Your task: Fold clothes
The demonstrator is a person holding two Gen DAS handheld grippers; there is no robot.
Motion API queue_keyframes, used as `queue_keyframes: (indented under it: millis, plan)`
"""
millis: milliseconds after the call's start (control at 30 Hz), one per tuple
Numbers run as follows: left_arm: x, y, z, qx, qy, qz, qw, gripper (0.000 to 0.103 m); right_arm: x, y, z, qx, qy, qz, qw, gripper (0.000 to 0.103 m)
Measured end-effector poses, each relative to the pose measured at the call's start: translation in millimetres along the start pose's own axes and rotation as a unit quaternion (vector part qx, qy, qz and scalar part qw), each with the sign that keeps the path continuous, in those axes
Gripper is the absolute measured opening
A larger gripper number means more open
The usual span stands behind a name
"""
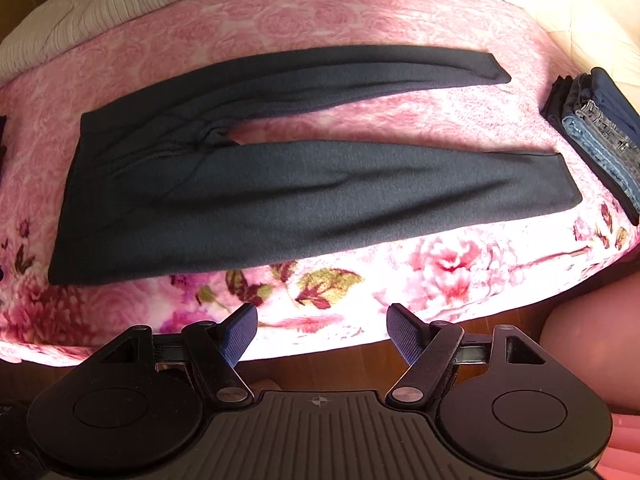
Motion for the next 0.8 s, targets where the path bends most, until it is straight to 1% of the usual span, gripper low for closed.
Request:
queue_keyframes:
  millis: [167, 300, 367, 433, 467, 533, 633, 733, 800]
  plan:
    - [4, -4, 9, 0.006, 0.000, 0.009, 0.9999, 0.076, 9, 1, 0, -0.010, -0.015, 0.012, 1.000, 0.074]
    - [20, -9, 10, 0.032, 0.013, -0.001, 0.9994, 0.076, 10, 4, -3, -0.011, -0.023, 0.025, 0.999, 0.074]
    - [32, -7, 10, 0.059, 0.015, -0.009, 0.9981, 0.076, 8, 8, -6, -0.022, -0.011, 0.038, 0.999, 0.074]
    - [39, -2, 10, 0.092, 0.013, -0.025, 0.9954, 0.075, 4, 18, -10, -0.026, 0.004, 0.049, 0.998, 0.074]
    - [40, 1, 10, 0.106, 0.020, -0.035, 0.9936, 0.075, 2, 23, -12, -0.028, 0.011, 0.054, 0.998, 0.074]
    - [44, 8, 11, 0.121, 0.026, -0.049, 0.9912, 0.075, -1, 34, -18, -0.038, 0.024, 0.060, 0.997, 0.074]
    - [52, 23, 14, 0.142, 0.028, -0.068, 0.9871, 0.075, -3, 47, -31, -0.095, 0.051, 0.067, 0.992, 0.074]
    - [67, 46, 18, 0.167, 0.025, -0.096, 0.9809, 0.070, 6, 60, -42, -0.172, 0.069, 0.076, 0.980, 0.074]
    - [80, 64, 21, 0.179, 0.018, -0.116, 0.9769, 0.065, 17, 71, -49, -0.220, 0.081, 0.079, 0.969, 0.074]
Point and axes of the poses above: each gripper's, at about its wrist camera, not at the fingertips, and x roughly the way its jaws point, y to its right, z to its underside, the point moved 3 cm from there along x, roughly the way its jaws point, and after that the axes turned 3 degrees about x, right-handed, at the moved point
